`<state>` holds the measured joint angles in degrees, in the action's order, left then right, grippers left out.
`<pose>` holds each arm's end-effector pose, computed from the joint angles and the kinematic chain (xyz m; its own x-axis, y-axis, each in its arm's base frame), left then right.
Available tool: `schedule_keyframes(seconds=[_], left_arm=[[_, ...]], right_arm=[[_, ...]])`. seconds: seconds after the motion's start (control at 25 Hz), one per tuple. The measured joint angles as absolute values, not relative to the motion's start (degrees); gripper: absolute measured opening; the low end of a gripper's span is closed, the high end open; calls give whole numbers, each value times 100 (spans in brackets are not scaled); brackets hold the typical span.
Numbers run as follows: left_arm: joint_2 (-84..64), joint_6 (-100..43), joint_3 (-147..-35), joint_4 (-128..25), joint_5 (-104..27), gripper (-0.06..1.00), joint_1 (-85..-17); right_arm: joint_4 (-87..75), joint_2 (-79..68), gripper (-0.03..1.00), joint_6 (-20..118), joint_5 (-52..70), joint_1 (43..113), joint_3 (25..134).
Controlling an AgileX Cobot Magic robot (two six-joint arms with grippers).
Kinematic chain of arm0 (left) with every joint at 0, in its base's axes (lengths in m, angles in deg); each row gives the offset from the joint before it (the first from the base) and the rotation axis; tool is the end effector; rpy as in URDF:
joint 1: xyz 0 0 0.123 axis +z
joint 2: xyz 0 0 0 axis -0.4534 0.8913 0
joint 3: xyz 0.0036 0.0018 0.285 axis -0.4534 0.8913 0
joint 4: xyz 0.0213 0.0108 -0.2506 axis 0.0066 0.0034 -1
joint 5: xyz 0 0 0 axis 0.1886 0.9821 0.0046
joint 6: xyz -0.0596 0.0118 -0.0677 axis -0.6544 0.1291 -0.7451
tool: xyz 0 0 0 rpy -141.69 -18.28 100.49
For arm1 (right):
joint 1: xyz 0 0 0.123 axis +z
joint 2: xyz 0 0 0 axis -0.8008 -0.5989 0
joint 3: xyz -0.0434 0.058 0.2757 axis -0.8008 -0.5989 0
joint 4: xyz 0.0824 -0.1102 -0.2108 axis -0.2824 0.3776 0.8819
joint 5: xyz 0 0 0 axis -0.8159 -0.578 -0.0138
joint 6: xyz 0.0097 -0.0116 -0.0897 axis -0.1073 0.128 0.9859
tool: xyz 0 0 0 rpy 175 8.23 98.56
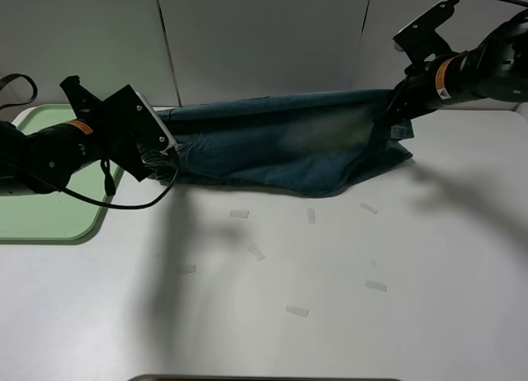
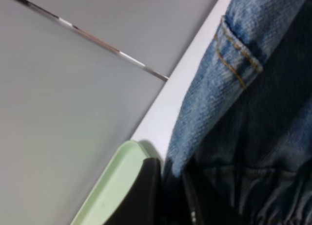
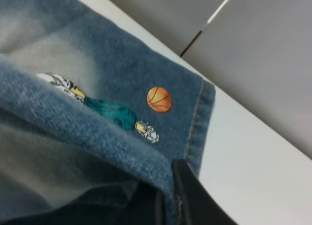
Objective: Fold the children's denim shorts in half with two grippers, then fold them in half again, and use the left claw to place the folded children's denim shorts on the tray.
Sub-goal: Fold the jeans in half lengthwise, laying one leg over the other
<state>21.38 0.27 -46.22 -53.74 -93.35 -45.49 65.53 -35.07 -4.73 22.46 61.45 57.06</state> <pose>0.3101 -0.0835 0.1469 -0.0552 0.8358 -0.5463 0.2600 0.5403 0.8003 0.3724 0.0595 0.1902 -0.4109 -0.6050 -0.6820 -0.4912 0.7771 -0.3934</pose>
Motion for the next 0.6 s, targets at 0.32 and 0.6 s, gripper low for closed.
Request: schedule_keyframes(seconds=[0.32,0.6], left_arm=[[2174,27,-4634,-5412,-9434,6,-4555],[2179,-579,-4669,-5666,-9468,12,-4451]], right_arm=[[6553,-3507,-3,-478,2522,6072,5706],[6520,-3676,15,-483,2542,5974,5821]])
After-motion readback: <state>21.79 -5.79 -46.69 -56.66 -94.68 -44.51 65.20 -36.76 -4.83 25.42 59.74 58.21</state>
